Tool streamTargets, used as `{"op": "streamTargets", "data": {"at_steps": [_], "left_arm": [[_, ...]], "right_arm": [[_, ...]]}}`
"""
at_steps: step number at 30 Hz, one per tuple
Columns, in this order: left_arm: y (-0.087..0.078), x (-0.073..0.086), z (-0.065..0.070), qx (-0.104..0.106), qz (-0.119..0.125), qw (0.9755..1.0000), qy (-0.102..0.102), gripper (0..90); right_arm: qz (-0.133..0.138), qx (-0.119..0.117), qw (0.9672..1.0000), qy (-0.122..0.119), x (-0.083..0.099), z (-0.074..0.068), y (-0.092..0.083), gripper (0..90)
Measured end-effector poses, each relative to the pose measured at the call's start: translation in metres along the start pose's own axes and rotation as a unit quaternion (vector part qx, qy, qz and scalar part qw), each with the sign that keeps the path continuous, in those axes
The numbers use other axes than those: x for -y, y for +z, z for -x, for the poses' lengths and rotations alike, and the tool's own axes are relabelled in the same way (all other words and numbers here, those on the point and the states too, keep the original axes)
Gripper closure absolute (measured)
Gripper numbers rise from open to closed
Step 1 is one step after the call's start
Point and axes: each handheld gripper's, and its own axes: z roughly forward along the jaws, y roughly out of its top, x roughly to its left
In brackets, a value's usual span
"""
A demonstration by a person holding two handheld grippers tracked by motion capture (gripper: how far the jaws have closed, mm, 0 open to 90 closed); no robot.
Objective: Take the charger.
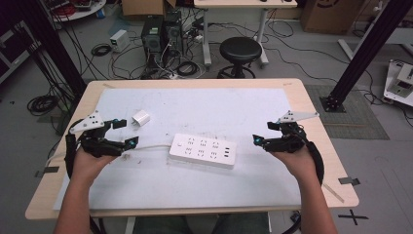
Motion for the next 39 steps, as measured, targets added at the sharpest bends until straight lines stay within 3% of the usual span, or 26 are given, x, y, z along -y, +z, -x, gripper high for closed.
{"op": "streamTargets", "data": {"at_steps": [6,13,20,24,25,26,29,30,31,32,33,36,39], "left_arm": [[0.001,-0.004,-0.009,-0.012,-0.012,0.9999,0.0,14.1],[0.014,-0.022,-0.027,-0.036,-0.043,0.9983,0.014,14.1],[0.042,-0.045,-0.057,-0.046,-0.088,0.995,0.011,14.1],[0.057,-0.047,-0.069,-0.05,-0.103,0.9935,0.003,14.1],[0.061,-0.047,-0.072,-0.051,-0.11,0.9926,0.007,14.1],[0.071,-0.045,-0.079,-0.054,-0.128,0.9904,0.002,14.1],[0.079,-0.039,-0.087,-0.059,-0.131,0.9896,-0.007,14.1],[0.085,-0.032,-0.094,-0.062,-0.14,0.9881,-0.019,14.1],[0.085,-0.032,-0.094,-0.062,-0.14,0.9881,-0.019,14.1],[0.092,-0.025,-0.099,-0.063,-0.156,0.9856,-0.021,14.1],[0.092,-0.025,-0.099,-0.063,-0.156,0.9856,-0.021,14.1],[0.103,-0.011,-0.109,-0.069,-0.176,0.9813,-0.036,14.1],[0.108,-0.005,-0.111,-0.072,-0.184,0.9795,-0.037,14.1]], "right_arm": [[0.005,0.005,0.9999,-0.012,-0.006,-0.008,-0.004,20.2],[0.007,0.001,0.9996,-0.028,-0.006,-0.009,-0.007,20.2],[0.002,-0.005,0.9994,-0.033,-0.001,-0.005,-0.006,20.3],[0.004,-0.006,0.9994,-0.035,0.001,-0.006,-0.005,20.2],[0.003,-0.008,0.9993,-0.035,0.003,-0.006,-0.004,20.3],[0.003,-0.007,0.9992,-0.04,0.005,-0.007,-0.002,20.3],[-0.001,-0.01,0.9993,-0.037,0.007,-0.008,0.0,20.3],[0.0,-0.009,0.9993,-0.038,0.009,-0.008,0.0,20.2],[0.0,-0.009,0.9993,-0.038,0.009,-0.008,0.0,20.2],[-0.001,-0.011,0.9992,-0.037,0.011,-0.008,0.001,20.3],[-0.001,-0.011,0.9992,-0.037,0.011,-0.008,0.001,20.3],[0.0,-0.008,0.9994,-0.035,0.014,-0.008,0.001,20.2],[0.0,-0.006,0.9995,-0.032,0.014,-0.008,0.0,20.2]]}}
